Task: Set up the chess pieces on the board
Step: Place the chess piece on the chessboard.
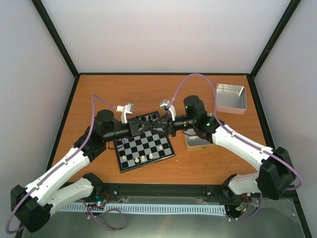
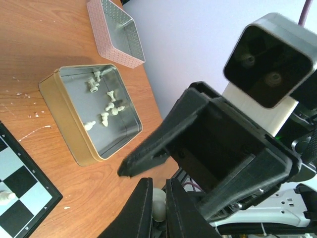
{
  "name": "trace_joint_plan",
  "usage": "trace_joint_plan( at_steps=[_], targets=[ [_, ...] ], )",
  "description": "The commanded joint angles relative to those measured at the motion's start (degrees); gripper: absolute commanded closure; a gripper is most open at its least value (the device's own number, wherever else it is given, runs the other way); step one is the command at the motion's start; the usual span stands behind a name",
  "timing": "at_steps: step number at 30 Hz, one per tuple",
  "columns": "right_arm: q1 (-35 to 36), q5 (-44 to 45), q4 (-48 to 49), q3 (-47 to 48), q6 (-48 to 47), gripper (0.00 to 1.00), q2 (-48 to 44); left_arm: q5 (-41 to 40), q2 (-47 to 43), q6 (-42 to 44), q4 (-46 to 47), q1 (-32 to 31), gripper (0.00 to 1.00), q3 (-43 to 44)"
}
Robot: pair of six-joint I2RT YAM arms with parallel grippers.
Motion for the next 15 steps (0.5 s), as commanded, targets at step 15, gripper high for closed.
trace_joint_plan(
  at_steps=[15],
  targets=[
    [-0.32, 26.13, -0.07, -7.89, 6.75, 0.32, -2.81, -40.61, -1.20, 10.99, -27.67, -5.23, 0.99, -4.32]
  ],
)
